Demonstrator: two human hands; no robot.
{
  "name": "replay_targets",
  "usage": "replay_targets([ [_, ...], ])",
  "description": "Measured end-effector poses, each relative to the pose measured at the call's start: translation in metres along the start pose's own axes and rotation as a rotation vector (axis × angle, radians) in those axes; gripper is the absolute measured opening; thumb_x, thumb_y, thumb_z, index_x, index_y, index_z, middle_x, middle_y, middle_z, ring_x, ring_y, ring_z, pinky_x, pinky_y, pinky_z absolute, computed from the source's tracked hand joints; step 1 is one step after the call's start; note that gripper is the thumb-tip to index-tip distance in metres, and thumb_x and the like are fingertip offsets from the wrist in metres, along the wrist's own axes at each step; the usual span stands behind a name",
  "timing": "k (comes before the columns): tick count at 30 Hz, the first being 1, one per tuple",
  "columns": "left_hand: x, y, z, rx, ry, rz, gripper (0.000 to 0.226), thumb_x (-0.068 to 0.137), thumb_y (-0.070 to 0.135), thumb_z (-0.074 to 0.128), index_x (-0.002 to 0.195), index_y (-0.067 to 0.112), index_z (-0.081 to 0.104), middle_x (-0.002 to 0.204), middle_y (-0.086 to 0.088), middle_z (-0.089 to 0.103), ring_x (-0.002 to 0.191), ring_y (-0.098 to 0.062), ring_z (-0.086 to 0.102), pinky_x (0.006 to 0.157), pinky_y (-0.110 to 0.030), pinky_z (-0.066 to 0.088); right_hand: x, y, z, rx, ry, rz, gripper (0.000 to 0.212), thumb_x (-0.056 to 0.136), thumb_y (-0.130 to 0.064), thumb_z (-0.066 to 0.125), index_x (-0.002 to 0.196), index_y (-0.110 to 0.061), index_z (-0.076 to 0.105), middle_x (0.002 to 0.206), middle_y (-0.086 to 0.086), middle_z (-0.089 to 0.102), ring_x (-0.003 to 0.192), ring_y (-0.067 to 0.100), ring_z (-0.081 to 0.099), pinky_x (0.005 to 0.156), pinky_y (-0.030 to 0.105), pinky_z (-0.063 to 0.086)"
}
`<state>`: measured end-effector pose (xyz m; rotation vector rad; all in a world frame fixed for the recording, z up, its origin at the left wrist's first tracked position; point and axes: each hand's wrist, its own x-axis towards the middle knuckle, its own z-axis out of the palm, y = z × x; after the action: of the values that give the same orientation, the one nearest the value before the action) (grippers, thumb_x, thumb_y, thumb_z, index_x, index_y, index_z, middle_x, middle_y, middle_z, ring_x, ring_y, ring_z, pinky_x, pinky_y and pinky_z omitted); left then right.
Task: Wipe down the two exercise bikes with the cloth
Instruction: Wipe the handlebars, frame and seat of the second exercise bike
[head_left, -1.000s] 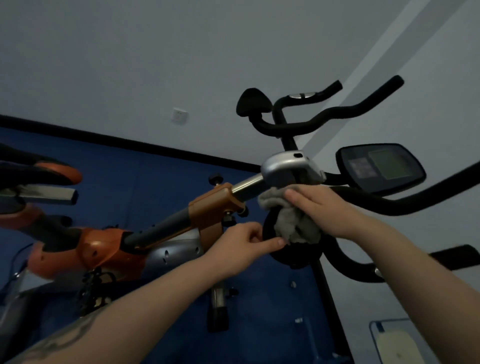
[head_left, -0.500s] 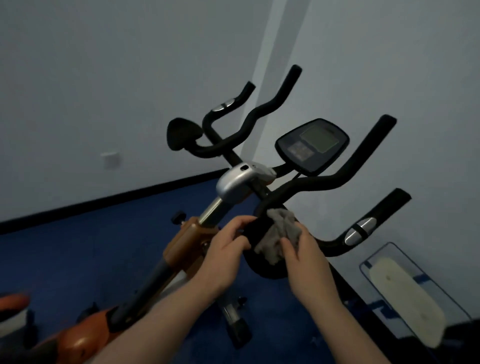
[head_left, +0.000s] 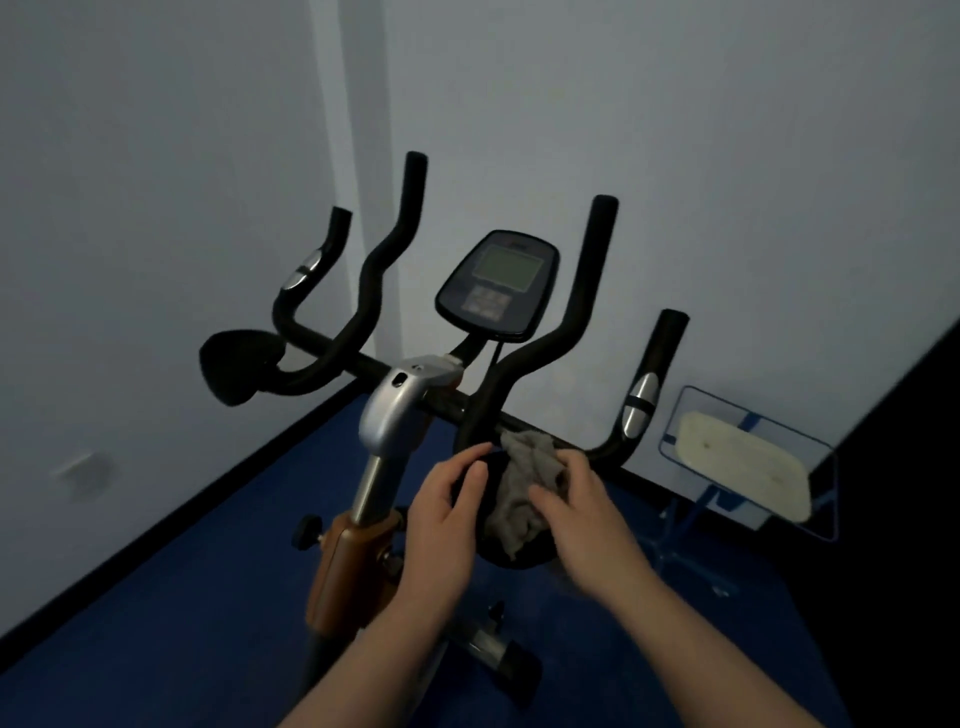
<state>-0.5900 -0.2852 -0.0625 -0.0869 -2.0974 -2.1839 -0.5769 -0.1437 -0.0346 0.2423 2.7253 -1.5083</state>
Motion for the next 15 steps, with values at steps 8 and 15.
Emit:
replay_targets([
  [8, -0.001, 0.008, -0.006, -0.135, -0.083, -0.032, 0.031, 0.102, 0.017, 0.039, 0.12, 0.014, 0.065, 0.116, 0.001, 0.069, 0.11, -0.007, 0.063, 0.084, -0.014, 0.05, -0.001, -0.014, 0.02, -0.393, 0.199, -0.137, 0.037, 0.094, -0.053, 0.05, 0.127, -0.038, 0.043, 0.111, -0.009, 0.048, 0.108, 0.013, 0.048, 0.073, 0.031, 0.044],
  [15, 0.0, 0.004, -0.011, -0.09, -0.118, -0.022, 0.028, 0.099, 0.017, 0.047, 0.122, 0.018, 0.064, 0.115, 0.001, 0.069, 0.108, -0.006, 0.064, 0.083, -0.019, 0.052, 0.003, -0.006, 0.018, -0.23, 0.23, -0.05, 0.019, 0.101, -0.045, 0.038, 0.109, -0.029, 0.046, 0.099, -0.006, 0.057, 0.087, 0.015, 0.057, 0.07, 0.035, 0.049],
])
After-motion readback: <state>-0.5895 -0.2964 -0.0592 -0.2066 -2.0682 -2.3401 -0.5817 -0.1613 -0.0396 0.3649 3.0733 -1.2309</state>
